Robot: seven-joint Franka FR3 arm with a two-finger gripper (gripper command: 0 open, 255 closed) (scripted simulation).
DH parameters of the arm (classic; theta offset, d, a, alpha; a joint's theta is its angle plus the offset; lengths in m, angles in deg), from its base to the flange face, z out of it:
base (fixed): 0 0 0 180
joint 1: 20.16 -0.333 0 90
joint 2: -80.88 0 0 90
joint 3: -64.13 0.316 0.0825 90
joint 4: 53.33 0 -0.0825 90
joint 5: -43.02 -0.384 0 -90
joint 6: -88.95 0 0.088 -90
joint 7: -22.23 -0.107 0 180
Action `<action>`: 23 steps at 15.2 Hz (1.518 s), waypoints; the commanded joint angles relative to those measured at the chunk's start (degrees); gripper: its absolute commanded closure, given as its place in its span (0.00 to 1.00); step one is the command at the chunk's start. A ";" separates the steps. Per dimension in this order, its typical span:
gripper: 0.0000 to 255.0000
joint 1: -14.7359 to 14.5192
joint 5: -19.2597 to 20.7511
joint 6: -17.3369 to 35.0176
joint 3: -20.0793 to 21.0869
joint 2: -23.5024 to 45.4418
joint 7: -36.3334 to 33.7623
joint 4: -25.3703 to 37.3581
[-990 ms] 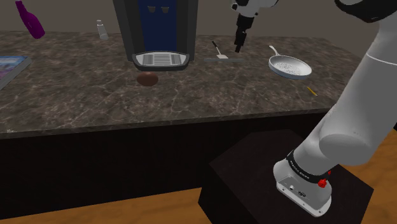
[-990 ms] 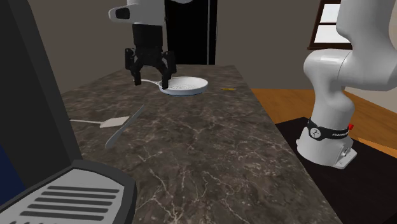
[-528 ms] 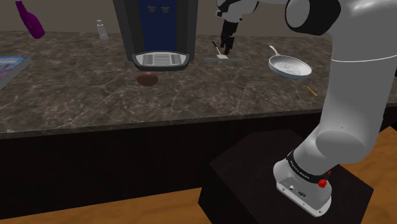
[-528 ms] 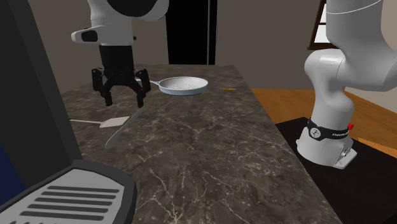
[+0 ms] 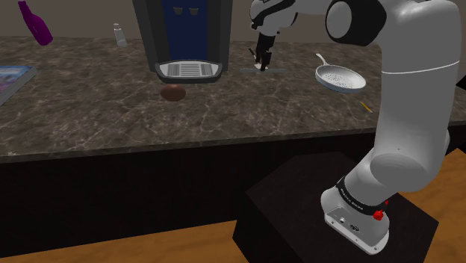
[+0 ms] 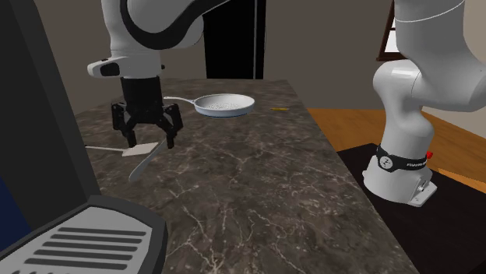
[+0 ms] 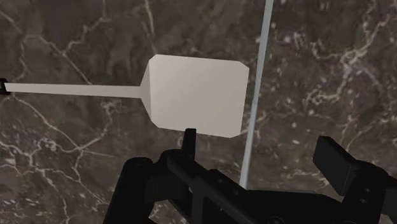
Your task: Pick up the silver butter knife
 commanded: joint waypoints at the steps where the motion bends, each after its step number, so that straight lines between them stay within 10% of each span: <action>1: 0.00 0.01 -0.10 0.54 0.04 0.10 0.15 -0.43; 2: 1.00 -0.01 -0.08 0.44 0.04 0.09 0.09 -0.33; 23: 1.00 0.02 1.42 -7.17 -0.78 -2.56 -1.19 4.89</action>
